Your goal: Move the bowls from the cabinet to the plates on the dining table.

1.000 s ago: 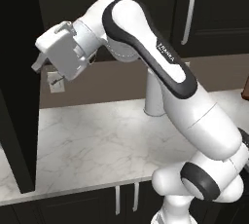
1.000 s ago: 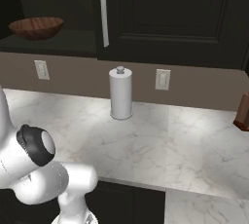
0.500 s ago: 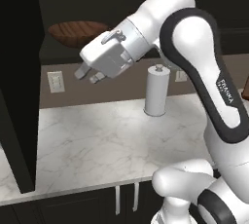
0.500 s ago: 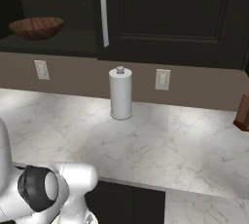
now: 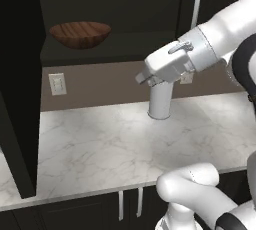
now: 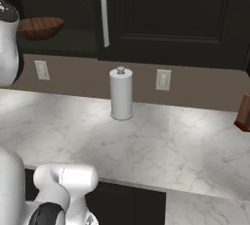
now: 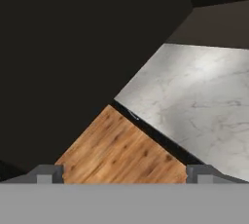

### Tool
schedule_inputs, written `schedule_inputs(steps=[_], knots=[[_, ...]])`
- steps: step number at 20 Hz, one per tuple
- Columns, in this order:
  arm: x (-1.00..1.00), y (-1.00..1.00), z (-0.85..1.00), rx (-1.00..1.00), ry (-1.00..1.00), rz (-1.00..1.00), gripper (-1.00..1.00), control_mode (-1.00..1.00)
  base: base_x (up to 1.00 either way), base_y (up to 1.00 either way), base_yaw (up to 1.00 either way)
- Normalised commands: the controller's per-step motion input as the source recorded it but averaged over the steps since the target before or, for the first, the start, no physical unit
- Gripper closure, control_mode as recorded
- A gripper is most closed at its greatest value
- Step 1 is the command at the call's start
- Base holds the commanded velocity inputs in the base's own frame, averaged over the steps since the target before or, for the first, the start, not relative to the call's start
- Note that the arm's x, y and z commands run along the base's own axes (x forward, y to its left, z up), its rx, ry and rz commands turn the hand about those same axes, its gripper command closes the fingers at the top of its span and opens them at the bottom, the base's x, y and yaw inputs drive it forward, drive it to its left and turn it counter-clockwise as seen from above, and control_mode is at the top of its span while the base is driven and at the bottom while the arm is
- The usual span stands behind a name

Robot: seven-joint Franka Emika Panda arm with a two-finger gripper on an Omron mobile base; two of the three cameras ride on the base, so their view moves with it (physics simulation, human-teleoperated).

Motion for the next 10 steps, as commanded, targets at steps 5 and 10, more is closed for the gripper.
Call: schedule_inputs(steps=[5, 10], knots=[[-0.12, -0.63, 0.01, -0.01, -0.12, -0.15, -1.00, -1.00, 0.00, 0.00, 0.00], [-0.05, -0.52, 0.00, -0.07, -0.13, -0.13, -1.00, -1.00, 0.00, 0.00, 0.00]])
